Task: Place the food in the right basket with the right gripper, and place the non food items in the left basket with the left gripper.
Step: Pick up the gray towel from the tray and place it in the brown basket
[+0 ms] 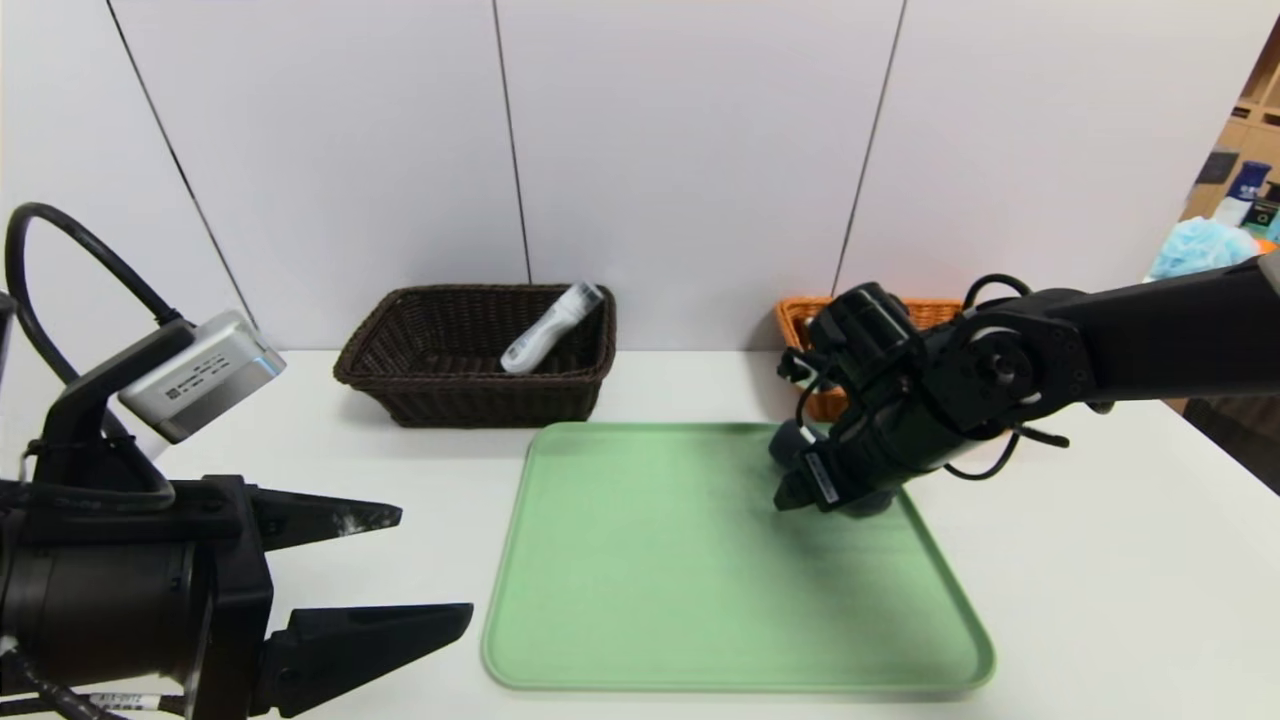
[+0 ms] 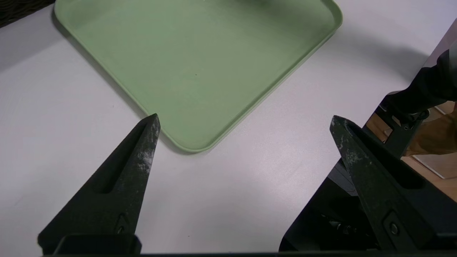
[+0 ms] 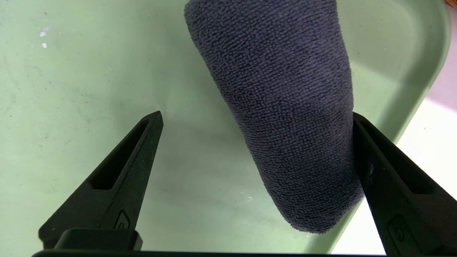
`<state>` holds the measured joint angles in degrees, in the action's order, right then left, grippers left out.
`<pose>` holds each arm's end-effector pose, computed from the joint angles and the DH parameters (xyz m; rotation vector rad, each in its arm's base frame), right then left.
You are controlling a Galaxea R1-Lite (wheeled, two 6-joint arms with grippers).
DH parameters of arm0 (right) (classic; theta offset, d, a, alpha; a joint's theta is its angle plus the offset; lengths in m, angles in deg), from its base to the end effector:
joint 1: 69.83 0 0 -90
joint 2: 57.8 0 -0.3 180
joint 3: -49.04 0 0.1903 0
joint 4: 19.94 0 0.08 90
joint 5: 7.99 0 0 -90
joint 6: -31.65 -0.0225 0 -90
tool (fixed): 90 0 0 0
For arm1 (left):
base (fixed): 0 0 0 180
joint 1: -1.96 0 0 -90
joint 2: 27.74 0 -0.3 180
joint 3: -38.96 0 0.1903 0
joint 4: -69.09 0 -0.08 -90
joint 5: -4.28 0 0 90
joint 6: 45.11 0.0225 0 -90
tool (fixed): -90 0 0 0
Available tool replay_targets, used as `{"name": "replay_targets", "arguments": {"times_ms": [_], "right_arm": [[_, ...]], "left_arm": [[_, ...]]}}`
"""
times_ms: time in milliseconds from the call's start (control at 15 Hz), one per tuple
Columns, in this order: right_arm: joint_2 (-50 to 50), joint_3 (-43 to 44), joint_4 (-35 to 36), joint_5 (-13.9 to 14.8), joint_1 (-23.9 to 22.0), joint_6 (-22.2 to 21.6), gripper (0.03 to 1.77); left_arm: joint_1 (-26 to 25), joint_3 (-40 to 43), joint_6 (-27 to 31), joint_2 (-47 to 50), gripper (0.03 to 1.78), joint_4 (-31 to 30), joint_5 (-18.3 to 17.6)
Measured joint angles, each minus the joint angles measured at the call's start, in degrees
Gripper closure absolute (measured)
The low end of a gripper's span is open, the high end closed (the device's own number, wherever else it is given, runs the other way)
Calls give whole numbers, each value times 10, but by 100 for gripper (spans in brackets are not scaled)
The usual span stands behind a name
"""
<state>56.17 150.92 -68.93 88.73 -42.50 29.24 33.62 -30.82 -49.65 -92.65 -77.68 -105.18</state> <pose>0.3188 0.1618 0.1447 -0.2757 1.0299 0.3029 0.1250 -0.0859 0.2398 -0.0180 0.5427 -0.8525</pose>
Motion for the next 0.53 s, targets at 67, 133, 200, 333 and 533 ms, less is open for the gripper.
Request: {"name": "replay_targets", "arguments": {"times_ms": [67, 133, 200, 333, 533], "right_arm": [[1, 0, 0, 2, 0, 2, 36], [2, 0, 0, 2, 0, 2, 52], [1, 1, 0, 2, 0, 3, 66], [-2, 5, -1, 1, 0, 4, 89], [-15, 10, -1, 1, 0, 5, 154]], "left_arm": [[-1, 1, 0, 4, 12, 0, 0], [-2, 2, 0, 8, 12, 0, 0], [-2, 3, 0, 12, 12, 0, 0], [-4, 4, -1, 18, 12, 0, -1], [-7, 6, -1, 25, 12, -1, -1]]}}
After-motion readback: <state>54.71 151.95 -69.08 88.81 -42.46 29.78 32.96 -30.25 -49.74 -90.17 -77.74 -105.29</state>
